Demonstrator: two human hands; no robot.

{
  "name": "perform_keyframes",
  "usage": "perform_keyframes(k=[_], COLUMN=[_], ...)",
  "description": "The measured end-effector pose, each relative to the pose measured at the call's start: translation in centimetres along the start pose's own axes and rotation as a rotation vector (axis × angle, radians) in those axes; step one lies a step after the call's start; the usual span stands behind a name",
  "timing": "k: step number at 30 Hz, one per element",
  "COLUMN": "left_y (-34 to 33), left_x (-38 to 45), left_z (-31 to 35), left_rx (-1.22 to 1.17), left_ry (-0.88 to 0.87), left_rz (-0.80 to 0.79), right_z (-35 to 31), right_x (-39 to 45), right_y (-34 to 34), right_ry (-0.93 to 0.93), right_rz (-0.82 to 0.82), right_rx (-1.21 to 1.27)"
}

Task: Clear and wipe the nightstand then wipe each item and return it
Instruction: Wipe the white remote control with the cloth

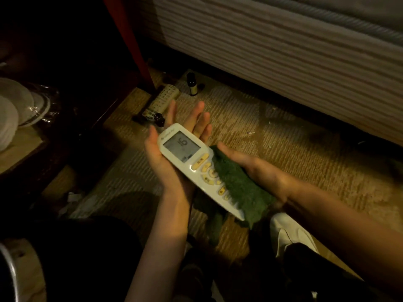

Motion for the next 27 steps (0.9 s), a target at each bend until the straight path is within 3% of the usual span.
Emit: perform_keyframes(k=[2,4,8,12,15,19,22,27], left_y=[0.0,-0.1,-0.5,-1.7,-2.1,-2.5,-2.7,-3.1], left_x=[0.1,-0.2,-0.6,-0.7,-0.7,-1.3,-1.3,-0.5], left_z=[-0.2,-0.7,-1.3,-2.4,-4.1,-4.7,-4.9,-3.1], left_rx=[0.211,0.372,0.527,0.521,0.366,0.352,0.319,0.212], left_ry=[-0.024,0.023,0.113,0.122,0.237,0.317,0.285,0.258], left_rz=[0.144,0.189,0.288,0.251,0.340,0.358,0.347,0.254], right_z=[-0.5,-0.6,-0.8,0.4,2.6,3.0,1.4,-1.3], right_x=[-0.3,-0.6,-0.8,-0.2,0.3,1.1,1.3,1.8], right_y=[0.1,0.9,1.8,2.3,1.6,1.5,1.3,0.4], right_ry=[-0.003,-0.004,0.117,0.538,0.755,0.828,0.840,0.925], right_rz=[-0.036,0.003,0.097,0.544,0.712,0.759,0.778,0.618], right_rx=[0.113,0.181,0.104,-0.407,-0.846,-1.079,-1.074,-0.951])
Point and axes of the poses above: each hand's wrist, its own x-axis towards the middle knuckle, its own y-axis out of the back of the hand, z = x × y, the point moved 1 cm from there along x, towards the middle knuckle, and after that the axes turned 4 degrees about z, right-handed, at the moved point
